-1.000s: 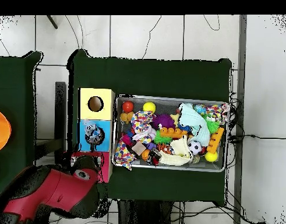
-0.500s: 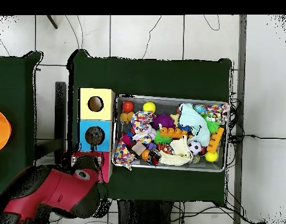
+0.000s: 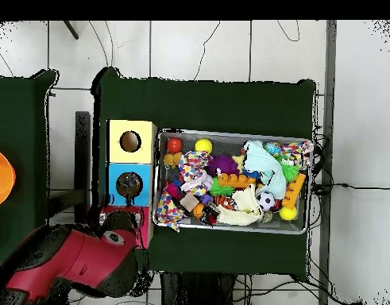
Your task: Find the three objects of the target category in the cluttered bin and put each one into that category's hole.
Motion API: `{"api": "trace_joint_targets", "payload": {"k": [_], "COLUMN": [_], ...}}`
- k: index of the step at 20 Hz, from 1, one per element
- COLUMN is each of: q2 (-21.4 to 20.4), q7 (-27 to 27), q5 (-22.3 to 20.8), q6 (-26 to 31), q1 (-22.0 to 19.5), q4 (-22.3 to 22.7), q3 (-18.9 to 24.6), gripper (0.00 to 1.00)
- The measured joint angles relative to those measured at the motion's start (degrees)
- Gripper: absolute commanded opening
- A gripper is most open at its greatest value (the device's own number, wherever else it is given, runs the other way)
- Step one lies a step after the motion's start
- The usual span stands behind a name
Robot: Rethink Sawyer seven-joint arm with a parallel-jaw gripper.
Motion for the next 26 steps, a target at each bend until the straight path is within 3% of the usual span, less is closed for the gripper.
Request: {"api": "trace_joint_targets", "payload": {"k": [15, 22, 26], "q2": [6.2, 5.4, 4.4], "q7": [0.0, 0.0, 0.0], "q5": [-7.0, -7.2, -7.2], "q6": [0.0, 0.0, 0.0], "q1": [-2.2, -6.7, -11.3], "q4": [-0.3, -0.3, -0.2], "q3": [-12.0, -13.6, -13.6], "gripper": [1.00, 1.00, 1.00]}}
